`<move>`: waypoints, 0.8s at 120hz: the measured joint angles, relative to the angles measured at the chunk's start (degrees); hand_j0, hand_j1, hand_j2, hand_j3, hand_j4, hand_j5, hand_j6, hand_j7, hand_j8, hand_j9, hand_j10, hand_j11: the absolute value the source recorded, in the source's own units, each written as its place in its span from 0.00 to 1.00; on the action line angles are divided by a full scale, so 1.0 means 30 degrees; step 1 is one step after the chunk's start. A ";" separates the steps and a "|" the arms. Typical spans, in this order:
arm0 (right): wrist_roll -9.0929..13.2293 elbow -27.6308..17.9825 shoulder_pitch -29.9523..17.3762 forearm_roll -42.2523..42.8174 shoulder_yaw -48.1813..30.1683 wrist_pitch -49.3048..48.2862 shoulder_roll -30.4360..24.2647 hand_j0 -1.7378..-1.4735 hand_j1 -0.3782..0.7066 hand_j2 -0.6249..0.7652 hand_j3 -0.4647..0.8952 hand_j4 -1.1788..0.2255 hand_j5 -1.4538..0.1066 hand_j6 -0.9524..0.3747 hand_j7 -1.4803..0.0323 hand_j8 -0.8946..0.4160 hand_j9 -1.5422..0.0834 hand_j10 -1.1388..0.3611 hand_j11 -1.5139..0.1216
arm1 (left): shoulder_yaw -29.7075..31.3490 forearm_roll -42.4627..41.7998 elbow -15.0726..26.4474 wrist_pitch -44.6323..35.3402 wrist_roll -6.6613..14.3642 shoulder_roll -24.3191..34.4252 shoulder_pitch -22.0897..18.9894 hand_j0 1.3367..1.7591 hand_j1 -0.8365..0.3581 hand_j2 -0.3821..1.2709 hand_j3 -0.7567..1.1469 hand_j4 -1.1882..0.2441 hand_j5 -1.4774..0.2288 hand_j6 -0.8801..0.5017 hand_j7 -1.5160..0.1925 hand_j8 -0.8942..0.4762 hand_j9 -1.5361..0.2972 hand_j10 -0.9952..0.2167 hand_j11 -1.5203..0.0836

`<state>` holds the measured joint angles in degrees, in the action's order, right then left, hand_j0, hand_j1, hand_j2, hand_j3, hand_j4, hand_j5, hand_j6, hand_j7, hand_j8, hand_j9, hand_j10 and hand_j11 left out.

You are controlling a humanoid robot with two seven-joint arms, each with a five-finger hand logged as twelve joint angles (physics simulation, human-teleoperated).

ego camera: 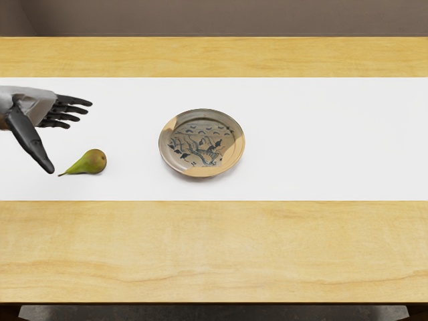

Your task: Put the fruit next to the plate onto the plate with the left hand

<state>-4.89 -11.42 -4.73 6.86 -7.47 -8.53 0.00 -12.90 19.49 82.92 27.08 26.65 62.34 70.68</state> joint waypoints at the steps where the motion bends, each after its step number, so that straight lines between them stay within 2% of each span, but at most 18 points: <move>1: -0.0001 0.0000 0.0000 0.0000 0.0000 0.0000 0.0000 0.30 0.05 0.45 0.34 0.83 0.92 0.71 0.96 0.67 0.94 0.75 0.91 | 0.0025 0.0085 0.0060 -0.0208 0.0067 -0.0003 -0.0006 0.76 0.99 0.23 0.40 0.82 0.86 0.63 0.88 0.65 0.84 0.82 0.95; 20: 0.0006 0.0000 -0.0003 0.0000 0.0000 0.0000 0.0000 0.30 0.05 0.45 0.34 0.83 0.92 0.71 0.96 0.67 0.94 0.75 0.91 | 0.1077 0.1149 0.0837 -0.3750 0.0583 0.0228 0.0204 0.76 0.99 0.23 0.40 0.82 0.86 0.63 0.89 0.65 0.84 0.82 0.95; 39: 0.0003 0.0000 -0.0004 0.0000 -0.0001 0.0000 0.0000 0.30 0.05 0.45 0.34 0.83 0.92 0.71 0.96 0.67 0.94 0.75 0.91 | 0.2617 0.2830 0.1668 -0.8174 -0.0055 -0.0137 0.0353 0.76 0.98 0.23 0.40 0.82 0.86 0.62 0.88 0.64 0.83 0.81 0.94; 61: 0.0003 0.0000 -0.0004 0.0000 -0.0001 0.0000 0.0000 0.30 0.05 0.45 0.34 0.83 0.92 0.71 0.96 0.67 0.94 0.75 0.91 | 0.4741 0.5443 0.2180 -1.2500 -0.0223 -0.2655 0.0372 0.76 0.96 0.24 0.40 0.80 0.84 0.61 0.86 0.63 0.82 0.79 0.92; 67: -0.0002 0.0000 -0.0004 0.0000 -0.0001 0.0000 0.0000 0.30 0.05 0.45 0.34 0.83 0.92 0.71 0.96 0.67 0.94 0.75 0.91 | 0.5341 0.6222 0.2177 -1.3316 -0.0148 -0.3262 0.0426 0.76 0.95 0.24 0.40 0.80 0.83 0.60 0.86 0.62 0.81 0.78 0.92; 80: 0.0000 0.0000 -0.0004 0.0000 -0.0001 0.0000 0.0000 0.30 0.05 0.45 0.34 0.83 0.92 0.71 0.96 0.67 0.94 0.75 0.91 | 0.6828 0.7296 0.2131 -1.4246 0.0314 -0.4360 0.1579 0.76 0.93 0.24 0.40 0.78 0.81 0.58 0.84 0.60 0.79 0.76 0.89; 96: 0.0000 0.0000 -0.0004 0.0000 -0.0001 0.0000 0.0000 0.30 0.05 0.45 0.34 0.83 0.92 0.71 0.96 0.67 0.94 0.75 0.91 | 0.8588 0.7755 0.2064 -1.5425 0.0547 -0.5044 0.1900 0.76 0.90 0.24 0.40 0.76 0.79 0.56 0.82 0.58 0.77 0.74 0.87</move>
<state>-4.89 -11.42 -4.75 6.86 -7.47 -8.53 0.00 12.86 42.75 89.11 -19.20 28.29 47.21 76.38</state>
